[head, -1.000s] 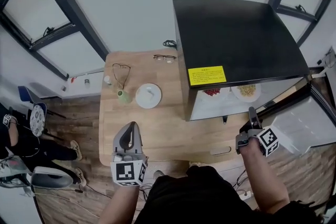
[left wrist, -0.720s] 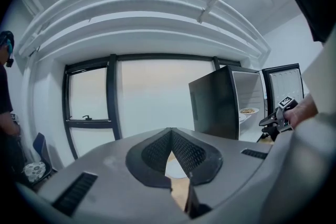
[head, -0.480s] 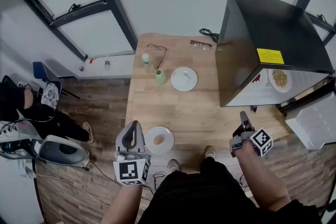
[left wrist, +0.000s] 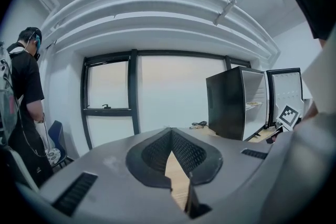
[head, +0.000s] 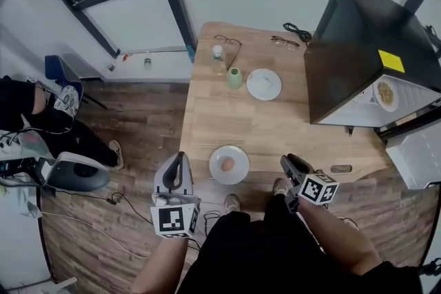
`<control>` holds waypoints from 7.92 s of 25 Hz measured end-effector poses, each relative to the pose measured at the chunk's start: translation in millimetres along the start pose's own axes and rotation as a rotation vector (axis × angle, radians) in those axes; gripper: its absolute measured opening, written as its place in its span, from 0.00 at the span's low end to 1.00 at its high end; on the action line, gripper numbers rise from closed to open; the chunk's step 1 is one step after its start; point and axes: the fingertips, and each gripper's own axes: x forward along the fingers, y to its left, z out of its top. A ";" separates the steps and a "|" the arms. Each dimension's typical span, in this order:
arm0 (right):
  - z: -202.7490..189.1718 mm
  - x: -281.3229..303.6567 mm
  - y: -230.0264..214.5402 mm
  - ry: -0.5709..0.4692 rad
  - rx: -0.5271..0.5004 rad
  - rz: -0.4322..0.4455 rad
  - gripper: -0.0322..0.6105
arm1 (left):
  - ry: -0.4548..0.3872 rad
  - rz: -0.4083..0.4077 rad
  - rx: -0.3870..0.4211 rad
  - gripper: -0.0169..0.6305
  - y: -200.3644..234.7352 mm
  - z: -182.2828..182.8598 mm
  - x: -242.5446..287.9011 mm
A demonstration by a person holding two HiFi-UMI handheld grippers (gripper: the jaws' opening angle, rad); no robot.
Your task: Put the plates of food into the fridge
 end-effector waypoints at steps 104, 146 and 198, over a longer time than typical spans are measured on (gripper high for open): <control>123.8 -107.1 -267.9 -0.082 0.510 0.008 0.10 | 0.010 -0.275 0.093 0.03 -319.1 46.5 196.0; 179.7 -26.9 -314.1 0.101 -0.121 -0.456 0.32 | 0.014 -0.062 0.114 0.03 -232.6 68.7 164.6; 237.8 -186.5 -158.6 -0.313 -0.635 -0.297 0.08 | -0.029 -0.389 0.165 0.03 -363.6 62.7 159.6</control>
